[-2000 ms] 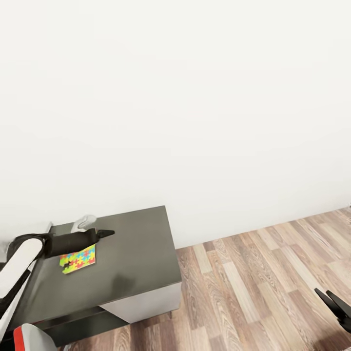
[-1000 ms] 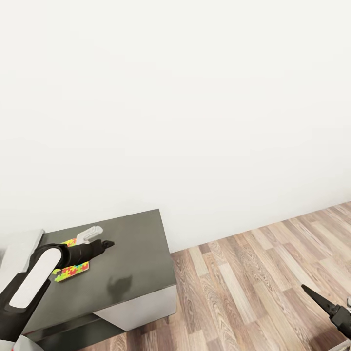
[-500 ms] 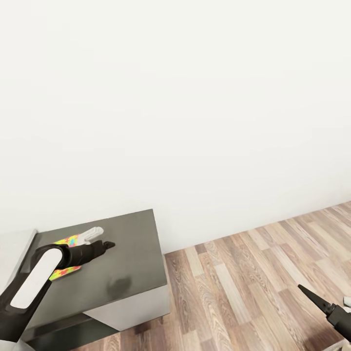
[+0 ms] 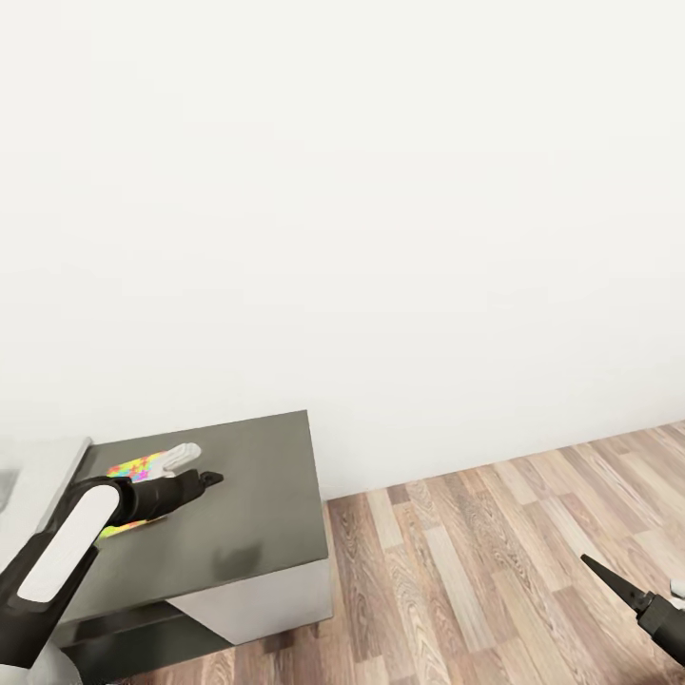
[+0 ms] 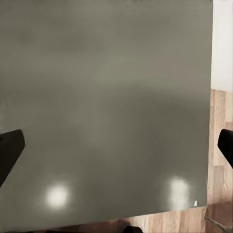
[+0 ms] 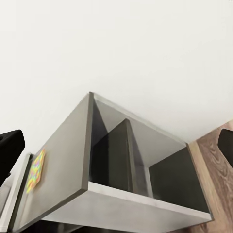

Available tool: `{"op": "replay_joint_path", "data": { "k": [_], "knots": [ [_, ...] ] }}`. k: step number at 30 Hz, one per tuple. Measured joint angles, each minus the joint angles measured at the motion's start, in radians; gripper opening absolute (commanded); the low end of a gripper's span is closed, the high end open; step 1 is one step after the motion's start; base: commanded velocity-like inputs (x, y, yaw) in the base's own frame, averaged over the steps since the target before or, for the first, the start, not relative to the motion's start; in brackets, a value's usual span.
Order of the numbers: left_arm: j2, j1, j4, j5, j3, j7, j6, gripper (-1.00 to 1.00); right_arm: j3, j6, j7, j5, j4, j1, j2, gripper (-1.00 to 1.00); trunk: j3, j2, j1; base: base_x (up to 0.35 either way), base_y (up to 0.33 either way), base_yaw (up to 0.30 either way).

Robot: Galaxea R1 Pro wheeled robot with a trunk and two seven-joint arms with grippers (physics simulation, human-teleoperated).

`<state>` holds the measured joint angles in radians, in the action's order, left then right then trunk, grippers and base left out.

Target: Put all the toys in the child's room - the three board games (two on the bed and one on the table), the two jigsaw puzzles on the table, and the tennis ball on the table - inside the toy box on the table in the child's room.

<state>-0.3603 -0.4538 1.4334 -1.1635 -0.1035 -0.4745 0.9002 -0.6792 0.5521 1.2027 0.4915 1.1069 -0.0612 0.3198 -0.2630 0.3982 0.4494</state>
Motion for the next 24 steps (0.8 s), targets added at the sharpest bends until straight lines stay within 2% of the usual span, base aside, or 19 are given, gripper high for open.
{"op": "replay_joint_path", "data": {
  "k": [6,8,11,14,20,22,24],
  "knots": [
    [-0.002,0.001,0.0,-0.003,0.007,0.0,0.002,1.0,0.0,0.0,-0.005,-0.008,0.049,0.0,-0.018,1.0,0.009,0.0,0.0,0.0,-0.003,0.146],
    [-0.002,0.002,0.0,-0.004,0.013,0.001,0.003,1.0,-0.001,0.001,-0.015,-0.029,0.075,0.0,-0.039,1.0,0.012,0.0,0.0,0.0,-0.001,0.147],
    [-0.002,0.003,0.001,-0.005,0.021,0.001,0.005,1.0,-0.002,0.009,-0.033,-0.091,0.124,0.0,-0.073,1.0,0.016,0.0,0.0,0.0,0.0,0.147],
    [-0.002,0.005,0.001,-0.006,0.024,0.002,0.006,1.0,-0.001,0.013,-0.04,-0.138,0.156,0.0,-0.092,1.0,0.02,0.0,0.0,0.0,0.0,0.147],
    [-0.002,0.007,0.001,-0.006,0.025,0.002,0.008,1.0,0.009,0.027,-0.047,-0.177,0.207,0.0,-0.131,1.0,0.029,0.0,0.0,0.0,0.0,0.147],
    [-0.001,0.007,0.002,-0.006,0.025,0.003,0.01,1.0,0.027,0.056,-0.058,-0.183,0.247,0.0,-0.147,1.0,0.032,0.0,0.0,0.0,0.0,0.147],
    [0.0,0.007,0.002,-0.006,0.025,0.003,0.011,1.0,0.054,0.096,-0.096,-0.197,0.285,0.0,-0.157,1.0,0.035,0.0,0.0,0.0,0.0,0.147]
  ]
}}
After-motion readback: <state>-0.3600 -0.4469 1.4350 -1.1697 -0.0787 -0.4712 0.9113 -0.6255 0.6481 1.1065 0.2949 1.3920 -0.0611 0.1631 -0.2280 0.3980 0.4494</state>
